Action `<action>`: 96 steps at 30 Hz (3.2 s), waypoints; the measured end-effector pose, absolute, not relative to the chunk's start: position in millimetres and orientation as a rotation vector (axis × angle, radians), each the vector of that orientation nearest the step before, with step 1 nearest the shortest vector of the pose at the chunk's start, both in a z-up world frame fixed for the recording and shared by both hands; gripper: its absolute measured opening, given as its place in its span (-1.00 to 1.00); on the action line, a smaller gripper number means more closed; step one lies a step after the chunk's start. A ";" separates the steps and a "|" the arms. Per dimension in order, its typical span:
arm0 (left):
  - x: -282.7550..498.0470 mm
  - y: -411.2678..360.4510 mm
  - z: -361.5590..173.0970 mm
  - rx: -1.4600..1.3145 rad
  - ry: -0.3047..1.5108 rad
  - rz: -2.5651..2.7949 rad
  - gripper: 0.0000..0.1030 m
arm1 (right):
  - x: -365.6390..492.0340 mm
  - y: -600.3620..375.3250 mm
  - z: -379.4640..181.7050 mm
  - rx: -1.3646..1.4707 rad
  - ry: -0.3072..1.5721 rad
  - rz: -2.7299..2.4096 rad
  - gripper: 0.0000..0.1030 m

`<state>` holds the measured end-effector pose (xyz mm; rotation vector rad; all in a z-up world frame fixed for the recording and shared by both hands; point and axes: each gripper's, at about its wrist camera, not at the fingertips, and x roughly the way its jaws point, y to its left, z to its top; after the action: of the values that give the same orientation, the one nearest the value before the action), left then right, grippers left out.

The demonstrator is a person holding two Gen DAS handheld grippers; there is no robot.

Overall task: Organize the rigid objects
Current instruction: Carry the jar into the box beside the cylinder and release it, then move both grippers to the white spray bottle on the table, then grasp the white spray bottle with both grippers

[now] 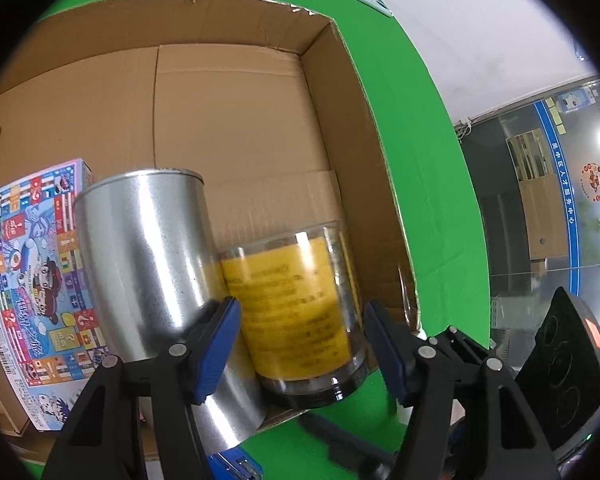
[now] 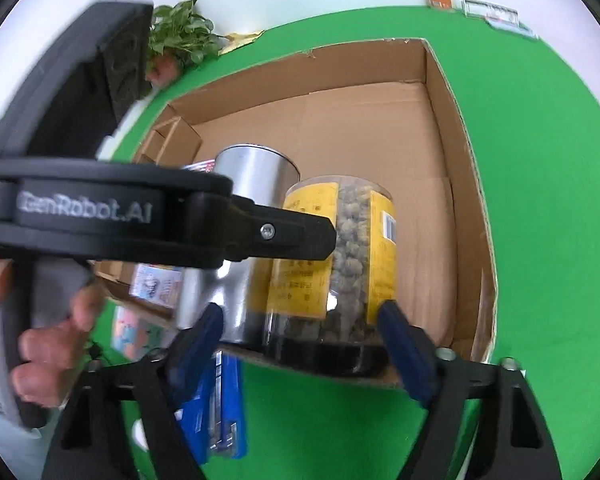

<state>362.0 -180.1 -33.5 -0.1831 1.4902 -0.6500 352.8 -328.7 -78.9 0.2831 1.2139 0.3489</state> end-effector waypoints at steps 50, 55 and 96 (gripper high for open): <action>88.4 -142.9 -43.4 -0.027 0.910 -0.456 0.99 | 98.5 -485.2 -116.0 0.284 0.955 -0.026 0.35; 93.2 -153.5 -45.8 -0.049 0.970 -0.536 0.99 | 89.2 -455.7 -108.0 0.135 0.951 0.041 -0.25; 181.6 -196.2 45.9 -0.083 1.002 -0.726 -0.05 | 136.1 -377.0 -11.9 0.145 0.833 0.339 -0.14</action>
<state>181.6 -196.2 45.9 -0.0831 1.0022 -0.7264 136.1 -377.0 -11.9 0.1448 0.8329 0.3389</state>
